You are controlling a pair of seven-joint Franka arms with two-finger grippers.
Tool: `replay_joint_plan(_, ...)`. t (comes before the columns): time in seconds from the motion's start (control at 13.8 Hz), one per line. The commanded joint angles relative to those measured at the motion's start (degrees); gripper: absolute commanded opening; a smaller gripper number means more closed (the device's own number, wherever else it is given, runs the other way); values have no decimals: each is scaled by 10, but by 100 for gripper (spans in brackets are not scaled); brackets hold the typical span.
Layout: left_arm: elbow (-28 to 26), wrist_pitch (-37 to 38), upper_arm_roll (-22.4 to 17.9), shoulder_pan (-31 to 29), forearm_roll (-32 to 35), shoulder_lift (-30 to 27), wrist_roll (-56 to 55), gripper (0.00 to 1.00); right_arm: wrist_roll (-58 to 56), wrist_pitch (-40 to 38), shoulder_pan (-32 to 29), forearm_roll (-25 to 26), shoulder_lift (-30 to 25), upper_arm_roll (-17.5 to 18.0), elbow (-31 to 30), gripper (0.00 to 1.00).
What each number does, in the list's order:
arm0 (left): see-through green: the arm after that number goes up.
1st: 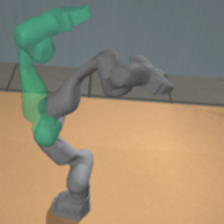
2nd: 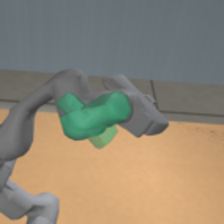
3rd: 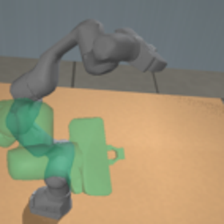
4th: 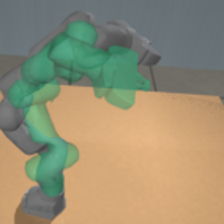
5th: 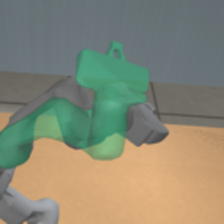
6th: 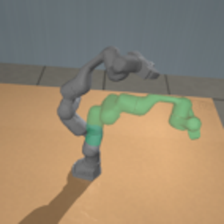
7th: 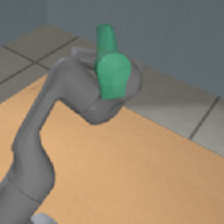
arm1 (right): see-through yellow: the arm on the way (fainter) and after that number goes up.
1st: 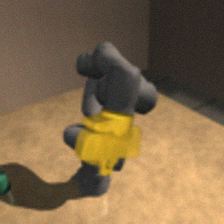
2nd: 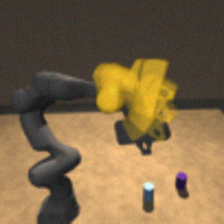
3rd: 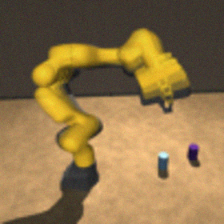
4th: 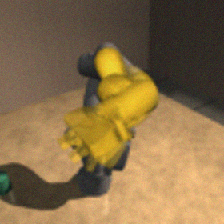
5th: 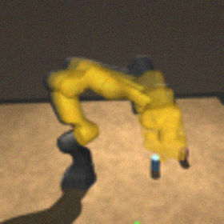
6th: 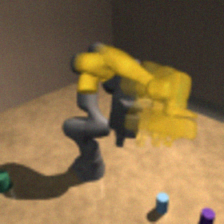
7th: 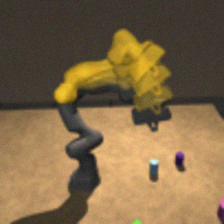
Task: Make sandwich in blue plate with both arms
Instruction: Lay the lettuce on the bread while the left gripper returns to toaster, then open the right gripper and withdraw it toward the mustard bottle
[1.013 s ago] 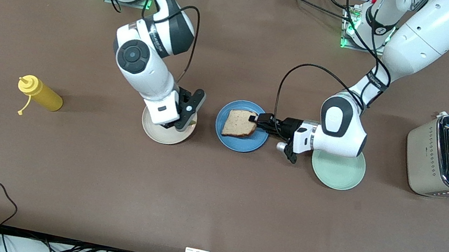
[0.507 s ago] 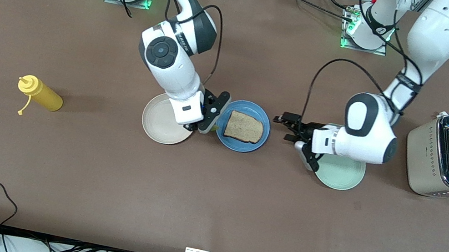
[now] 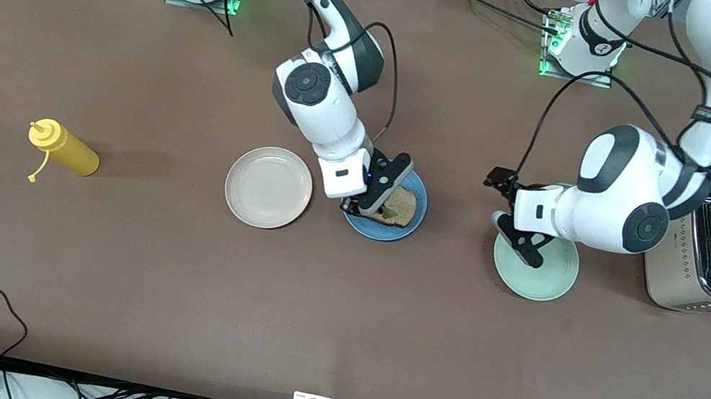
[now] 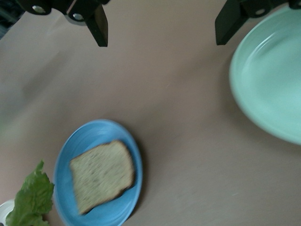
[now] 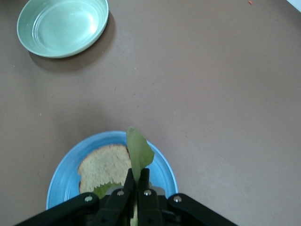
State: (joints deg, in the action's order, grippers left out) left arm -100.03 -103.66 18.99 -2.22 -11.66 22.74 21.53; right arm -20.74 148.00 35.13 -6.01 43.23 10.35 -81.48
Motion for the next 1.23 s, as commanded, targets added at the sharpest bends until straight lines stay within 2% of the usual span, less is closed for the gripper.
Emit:
replay_joint_plan(0.0, 85, 100, -3, 4, 93, 0, -47, 100, 17, 20, 15, -9, 34, -4, 30, 0)
replay_joint_plan(0.22, 191, 173, -3, -8, 199, 0, -54, 100, 24, 55, 27, -5, 56, -6, 30, 0)
replay_joint_plan(0.29, 230, 190, -3, -13, 225, 0, -53, 100, 23, 55, 27, -3, 57, -7, 30, 3)
replay_joint_plan(0.36, 259, 200, -3, -22, 227, 0, -60, 100, 23, 55, 27, -3, 57, -7, 30, 23)
replay_joint_plan(0.43, 279, 201, -3, -44, 223, 1, -67, 100, 23, 54, 27, -4, 56, -7, 29, 99)
replay_joint_plan(0.58, 297, 196, 3, -88, 211, 2, -112, 100, 21, 37, 27, 6, 48, -11, 30, 100)
replay_joint_plan(0.8, 282, 200, 3, -106, 209, -17, -156, 100, 25, -123, 35, 7, 7, -51, 53, 100)
replay_joint_plan(1.01, 200, 142, 4, -118, 204, -72, -163, 100, 66, -235, 35, 20, -51, -85, 55, 100)
replay_joint_plan(1.16, 126, 99, 4, -137, 182, -119, -164, 100, 73, -297, 34, 33, -84, -125, 55, 100)
